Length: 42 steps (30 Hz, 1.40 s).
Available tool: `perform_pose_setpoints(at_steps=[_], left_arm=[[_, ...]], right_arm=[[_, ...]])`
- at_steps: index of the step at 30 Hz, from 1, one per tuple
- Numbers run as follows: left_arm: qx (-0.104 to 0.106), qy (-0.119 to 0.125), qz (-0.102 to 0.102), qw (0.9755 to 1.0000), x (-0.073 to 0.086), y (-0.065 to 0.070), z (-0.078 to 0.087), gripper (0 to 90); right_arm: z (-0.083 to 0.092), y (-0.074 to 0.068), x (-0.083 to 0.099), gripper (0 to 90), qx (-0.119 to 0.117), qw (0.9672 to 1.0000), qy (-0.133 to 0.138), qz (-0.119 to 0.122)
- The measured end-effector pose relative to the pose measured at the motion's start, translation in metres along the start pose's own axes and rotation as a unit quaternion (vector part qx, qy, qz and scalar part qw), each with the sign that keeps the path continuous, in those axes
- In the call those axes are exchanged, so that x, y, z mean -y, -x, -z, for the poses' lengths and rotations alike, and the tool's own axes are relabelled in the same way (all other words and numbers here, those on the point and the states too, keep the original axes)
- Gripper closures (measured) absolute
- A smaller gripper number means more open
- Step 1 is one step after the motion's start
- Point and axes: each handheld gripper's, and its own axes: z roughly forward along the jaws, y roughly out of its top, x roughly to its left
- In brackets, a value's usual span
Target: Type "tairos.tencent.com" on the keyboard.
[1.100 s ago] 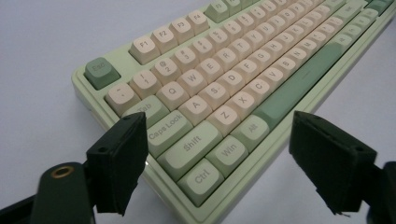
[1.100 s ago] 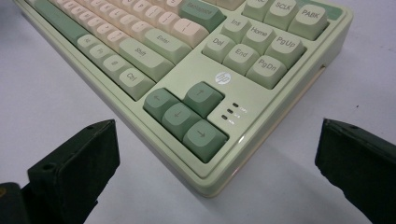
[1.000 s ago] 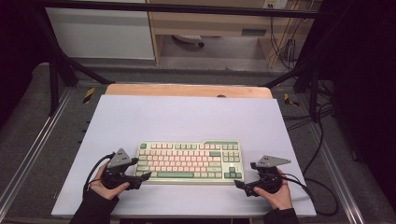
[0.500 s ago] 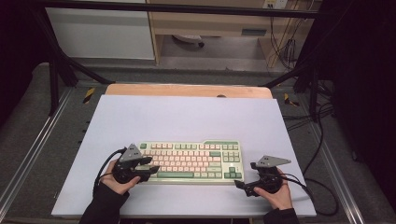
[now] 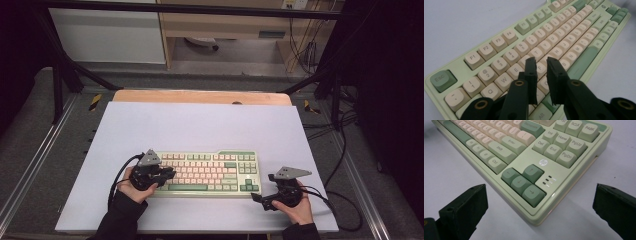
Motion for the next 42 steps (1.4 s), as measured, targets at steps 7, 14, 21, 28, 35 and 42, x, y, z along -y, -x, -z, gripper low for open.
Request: perform_pose_setpoints(at_steps=[7,14,21,28,35,42], left_arm=[[-0.002,0.002,0.001,1.0,-0.007,0.002,-0.009,88.0],[-0.002,-0.004,-0.001,1.0,-0.011,0.003,-0.019,89.9],[-0.006,-0.004,-0.002,1.0,-0.014,0.003,-0.028,90.0],[-0.013,-0.005,-0.004,0.9999,-0.015,0.003,-0.039,89.9],[-0.014,-0.005,-0.006,0.9999,-0.014,0.002,-0.044,89.9],[-0.014,-0.004,-0.008,0.9999,-0.012,0.002,-0.046,89.9]], right_arm=[[0.0,0.0,0.0,0.5,0.0,1.0,0.0,0.002],[0.0,0.0,0.0,0.5,0.0,1.0,0.0,0.001],[0.0,0.0,0.0,0.5,0.0,1.0,-0.002,0.003],[-0.001,0.0,0.0,0.4,0.0,1.0,-0.001,0.003],[-0.001,0.0,0.0,0.5,0.0,1.0,-0.002,0.005],[0.0,0.0,0.0,0.5,0.001,1.0,-0.002,0.005]])
